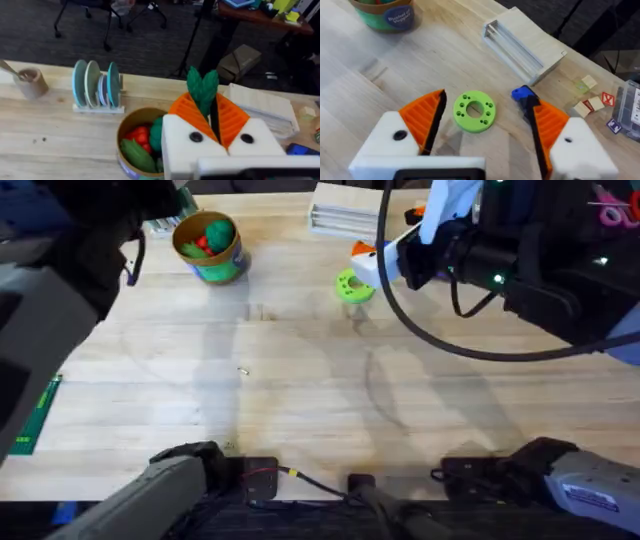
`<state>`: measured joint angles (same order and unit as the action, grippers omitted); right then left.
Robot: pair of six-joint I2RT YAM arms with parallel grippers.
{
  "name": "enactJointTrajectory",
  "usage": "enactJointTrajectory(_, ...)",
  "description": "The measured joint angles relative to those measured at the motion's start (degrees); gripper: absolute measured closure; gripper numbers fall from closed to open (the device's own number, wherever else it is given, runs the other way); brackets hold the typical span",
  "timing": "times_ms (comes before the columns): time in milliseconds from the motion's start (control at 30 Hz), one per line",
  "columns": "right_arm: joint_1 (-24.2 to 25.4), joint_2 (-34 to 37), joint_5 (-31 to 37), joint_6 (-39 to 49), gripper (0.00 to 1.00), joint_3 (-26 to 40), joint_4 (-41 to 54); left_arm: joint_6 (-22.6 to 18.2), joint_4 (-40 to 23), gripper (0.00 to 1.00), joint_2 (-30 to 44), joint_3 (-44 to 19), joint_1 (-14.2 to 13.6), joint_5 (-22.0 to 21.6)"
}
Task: Pick up the gripper from the table and insert it into the empty holder that is missing its gripper. Then pick up a screw, insert it into the mounting hole, and use the screwdriver to tighten it. Finally, clean up the table by picking up the vegetable and placing it into the bucket.
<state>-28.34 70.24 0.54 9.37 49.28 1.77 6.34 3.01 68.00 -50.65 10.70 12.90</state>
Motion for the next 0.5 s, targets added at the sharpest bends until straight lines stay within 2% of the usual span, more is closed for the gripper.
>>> enactJointTrajectory(233, 0.0, 0.0, 0.0, 0.0, 0.008, 0.0, 0.1, 7.4, 4.2, 0.974, 8.6, 0.0, 0.0, 0.0)
enactJointTrajectory(500, 0.0, 0.0, 0.0, 0.0, 0.007, 0.0, 0.1, 9.4, 5.2, 0.974, 14.8, 0.0, 0.0, -0.4)
